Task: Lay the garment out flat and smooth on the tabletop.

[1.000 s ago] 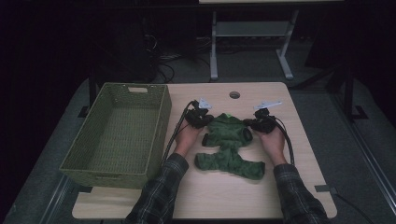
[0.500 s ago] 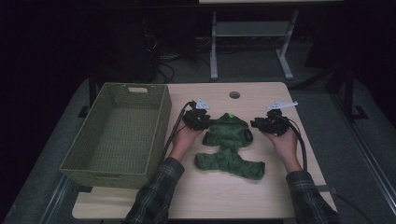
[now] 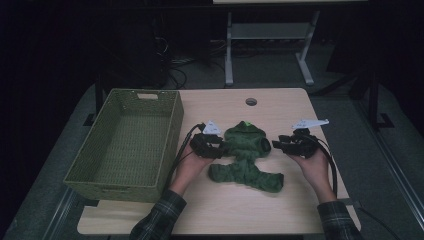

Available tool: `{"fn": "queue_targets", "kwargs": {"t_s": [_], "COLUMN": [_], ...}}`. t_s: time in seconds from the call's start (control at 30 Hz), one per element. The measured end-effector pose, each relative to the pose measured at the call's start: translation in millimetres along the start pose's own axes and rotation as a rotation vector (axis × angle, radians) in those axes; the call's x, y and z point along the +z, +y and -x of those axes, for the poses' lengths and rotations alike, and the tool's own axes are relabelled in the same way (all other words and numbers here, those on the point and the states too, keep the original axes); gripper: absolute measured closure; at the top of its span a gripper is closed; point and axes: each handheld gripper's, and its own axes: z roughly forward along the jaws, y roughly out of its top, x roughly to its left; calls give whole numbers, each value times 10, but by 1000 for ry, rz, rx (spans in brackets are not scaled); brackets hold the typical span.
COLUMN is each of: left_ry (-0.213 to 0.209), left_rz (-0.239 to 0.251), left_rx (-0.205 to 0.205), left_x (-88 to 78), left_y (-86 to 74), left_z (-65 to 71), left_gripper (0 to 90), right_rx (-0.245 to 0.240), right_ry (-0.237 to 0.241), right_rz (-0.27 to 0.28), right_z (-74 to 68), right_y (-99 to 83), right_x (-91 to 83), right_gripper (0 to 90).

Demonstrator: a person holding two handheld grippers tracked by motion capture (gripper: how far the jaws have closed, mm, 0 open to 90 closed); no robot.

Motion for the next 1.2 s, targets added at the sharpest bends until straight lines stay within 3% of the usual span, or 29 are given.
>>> {"fn": "queue_targets", "kwargs": {"t_s": [0.1,0.23,0.37,0.6,0.87,0.93,1.2], "left_ry": [-6,-9,3,8,29,32,50], "left_rz": [2,16,8,-10,-39,-40,-72], "left_rx": [2,-1,-1,-23,-41,-35,-10], "left_x": [-82,-195,-298,-391,-429,-435,-450], "left_y": [-77,-206,-380,-711,-916,-933,-1078], "left_z": [95,213,342,517,681,707,852], "left_gripper": [438,376,289,170,132,129,127], "right_rx": [18,-4,-24,-73,-130,-137,-201], "right_ry": [14,7,9,52,117,128,207], "right_rz": [-11,7,-11,9,16,16,-5], "right_z": [-50,-135,-258,-529,-854,-899,-1327], "right_y": [-32,-81,-97,-99,-43,-36,22], "right_x": [-28,-71,-86,-96,-27,-11,165], "right_gripper": [543,543,546,565,596,600,628]}}
